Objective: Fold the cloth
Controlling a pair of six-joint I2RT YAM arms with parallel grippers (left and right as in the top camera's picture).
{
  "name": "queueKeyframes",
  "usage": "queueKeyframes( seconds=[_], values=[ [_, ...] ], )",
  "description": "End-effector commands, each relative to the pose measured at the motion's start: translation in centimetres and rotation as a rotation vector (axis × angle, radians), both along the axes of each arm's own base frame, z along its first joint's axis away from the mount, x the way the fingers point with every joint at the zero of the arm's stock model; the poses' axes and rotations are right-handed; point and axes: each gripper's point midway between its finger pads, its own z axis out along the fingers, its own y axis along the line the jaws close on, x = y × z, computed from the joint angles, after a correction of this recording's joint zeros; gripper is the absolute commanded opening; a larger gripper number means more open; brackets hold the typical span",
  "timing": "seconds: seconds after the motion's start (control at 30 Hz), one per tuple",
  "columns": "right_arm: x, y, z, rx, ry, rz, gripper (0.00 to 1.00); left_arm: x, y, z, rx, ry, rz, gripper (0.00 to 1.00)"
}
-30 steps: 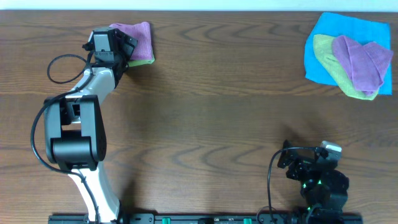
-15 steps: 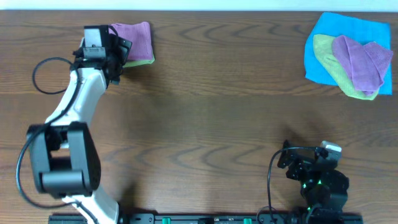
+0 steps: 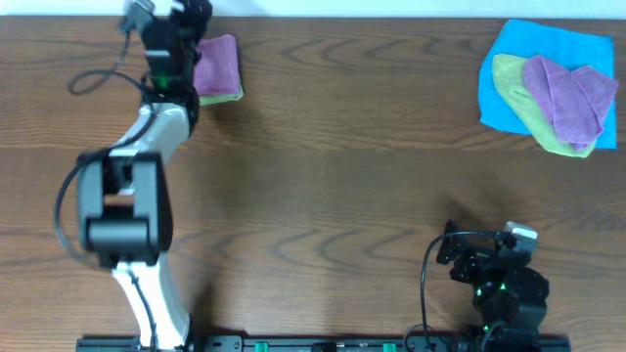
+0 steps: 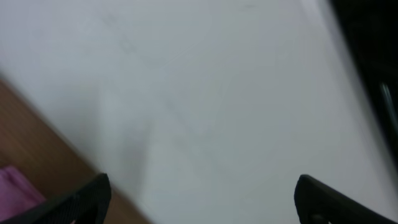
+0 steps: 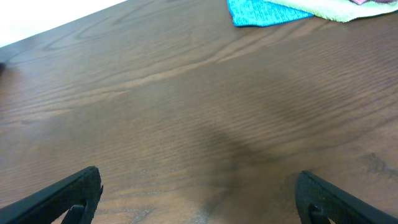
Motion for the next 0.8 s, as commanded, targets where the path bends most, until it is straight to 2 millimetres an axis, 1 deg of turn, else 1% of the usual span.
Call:
queueKeyframes(
  seconds=[0.0, 0.07, 0.17, 0.3, 0.37, 0.4, 0.43, 0.47, 0.53, 0.63, 0.7, 0.77],
  values=[
    [0.0, 0.2, -0.4, 0.01, 0.004, 0.005, 0.99, 0.5, 1.6, -5.7, -0.002, 0.056, 0.095, 0.95],
    [0.0, 0.2, -0.4, 0.01, 0.004, 0.005, 0.99, 0.6, 1.7, -7.5, -0.006, 0.063, 0.103, 0.95],
    [0.0, 0.2, -0.4, 0.01, 0.004, 0.006, 0.99, 0.6, 2.0, -9.4, -0.003, 0.091, 0.122, 0.95],
    [0.0, 0.2, -0.4, 0.01, 0.004, 0.005, 0.99, 0.4, 2.1, -11.3, -0.002, 0.141, 0.127, 0.95],
    [0.0, 0.2, -0.4, 0.01, 0.004, 0.005, 0.99, 0.2, 2.1, -11.8, -0.014, 0.159, 0.133, 0.95],
    [0.0, 0.2, -0.4, 0.01, 0.004, 0.005, 0.99, 0.3, 2.1, -11.6, -0.025, 0.15, 0.135, 0.95],
    [0.0, 0.2, -0.4, 0.01, 0.004, 0.005, 0.99, 0.4, 2.1, -10.9, -0.036, 0.122, 0.135, 0.95],
    [0.0, 0.2, -0.4, 0.01, 0.004, 0.006, 0.99, 0.6, 2.1, -9.9, -0.039, 0.081, 0.135, 0.95],
    [0.0, 0.2, -0.4, 0.01, 0.004, 0.005, 0.99, 1.1, 2.0, -7.2, -0.044, -0.022, 0.127, 0.95],
    [0.0, 0.2, -0.4, 0.01, 0.004, 0.005, 0.99, 1.8, 1.1, -3.6, -0.035, -0.14, 0.086, 0.95],
    [0.0, 0.2, -0.4, 0.01, 0.004, 0.005, 0.99, 2.2, 0.2, -2.9, -0.037, -0.155, 0.051, 0.95],
    [0.0, 0.2, -0.4, 0.01, 0.004, 0.005, 0.99, 2.3, -0.8, -3.2, -0.038, -0.138, 0.032, 0.95]
  ],
)
